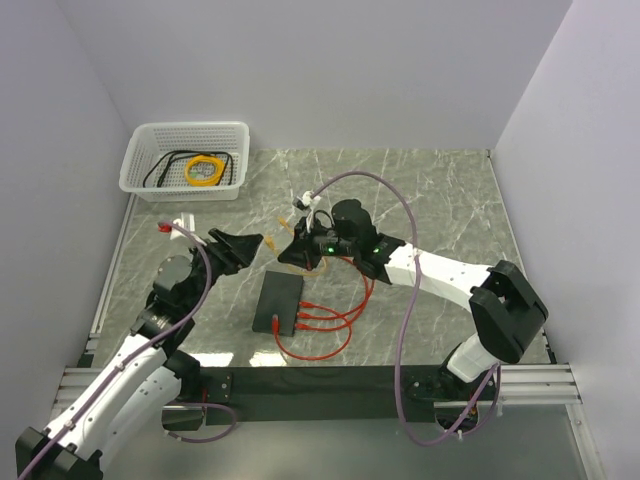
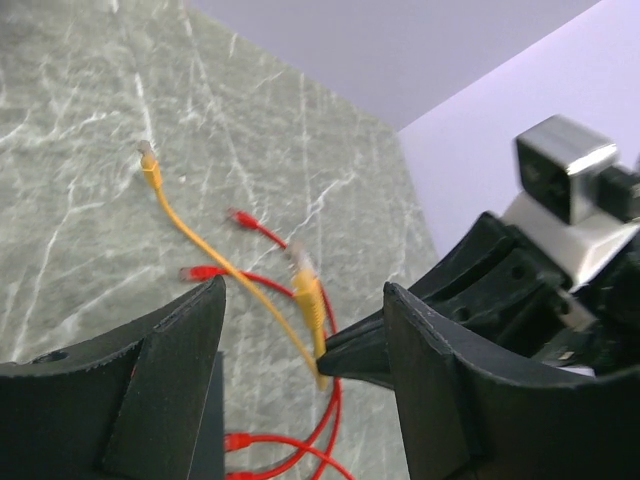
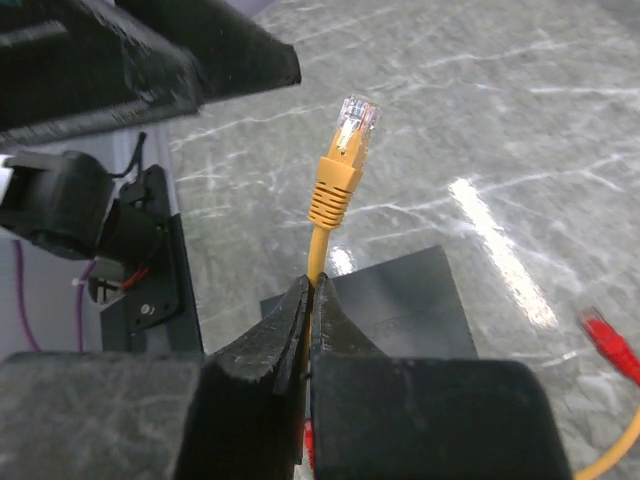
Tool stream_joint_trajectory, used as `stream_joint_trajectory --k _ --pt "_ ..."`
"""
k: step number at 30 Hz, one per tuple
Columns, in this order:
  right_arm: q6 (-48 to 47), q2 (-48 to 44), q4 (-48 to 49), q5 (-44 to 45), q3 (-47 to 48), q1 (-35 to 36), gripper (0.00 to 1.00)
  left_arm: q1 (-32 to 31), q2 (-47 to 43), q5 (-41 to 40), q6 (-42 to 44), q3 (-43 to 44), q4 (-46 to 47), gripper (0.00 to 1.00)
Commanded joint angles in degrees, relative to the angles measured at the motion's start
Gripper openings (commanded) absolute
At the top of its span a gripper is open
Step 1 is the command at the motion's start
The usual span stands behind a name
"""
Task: Insert the plug into the switch port
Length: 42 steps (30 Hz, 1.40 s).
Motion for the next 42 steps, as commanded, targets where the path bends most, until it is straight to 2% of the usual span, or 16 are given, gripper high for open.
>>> stream_joint_trajectory --k 1,9,12,26,32,36,41,42 --pt "-0.2 -2.7 6.0 -4.7 -0.7 0.3 0.00 0.2 -2.7 0.8 -1.4 1.3 4.5 0.69" --pt "3.8 -4.3 16.3 -16.6 -5.1 -1.3 0.00 0.2 -6.6 0.8 -2.6 2.3 2.6 0.68" --pt "4.9 -4.1 18.5 -18.4 -5.7 -1.8 0.00 0.2 -7.6 0.9 -3.1 2.1 1.7 0.66" --pt "5.4 -2.8 17.7 -17.4 -4.8 -1.8 0.00 0.2 -1.0 6.1 -4.5 0.1 6.7 0.57" --pt "5.6 -2.4 17.6 -16.9 -4.5 -1.8 0.00 0.2 0.6 7.4 -5.5 -0.6 8.8 0.47" --pt "5.7 -2.3 17.7 -16.1 -4.7 -1.8 0.00 0.2 0.9 8.1 -5.4 -0.4 8.5 0.31" --pt "5.9 -2.6 17.8 -14.7 -4.7 -1.7 0.00 0.2 1.2 9.4 -5.5 -0.6 7.9 0.30" --pt "5.9 -2.7 17.7 -14.5 -4.7 -1.7 0.00 0.2 1.3 9.7 -5.5 -0.7 7.8 0.26"
